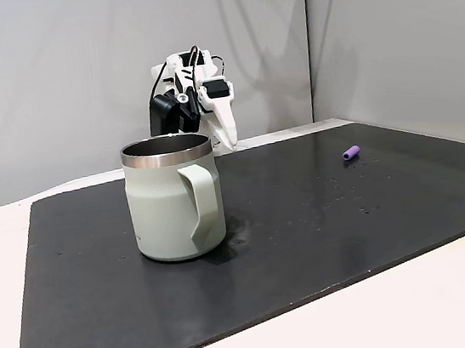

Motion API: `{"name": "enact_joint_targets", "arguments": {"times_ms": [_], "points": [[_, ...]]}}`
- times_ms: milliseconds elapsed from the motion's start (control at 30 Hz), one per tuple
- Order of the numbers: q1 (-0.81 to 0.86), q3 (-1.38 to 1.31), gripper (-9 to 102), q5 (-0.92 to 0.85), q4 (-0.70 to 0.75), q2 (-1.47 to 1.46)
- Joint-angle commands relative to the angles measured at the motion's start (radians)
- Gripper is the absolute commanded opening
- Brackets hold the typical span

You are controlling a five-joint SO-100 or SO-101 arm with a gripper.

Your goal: Grasp a pengrip and put it in the cup.

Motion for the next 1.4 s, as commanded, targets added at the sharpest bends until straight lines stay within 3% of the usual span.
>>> {"name": "enact_joint_targets", "arguments": {"times_ms": [0,900,1367], "points": [[-0.014,-0.008,0,-0.006,-0.031,0.009],[-0.012,-0.014,0,-0.006,-0.037,0.009],[-0.129,-0.33,0,-0.074,0.074,-0.071]]}}
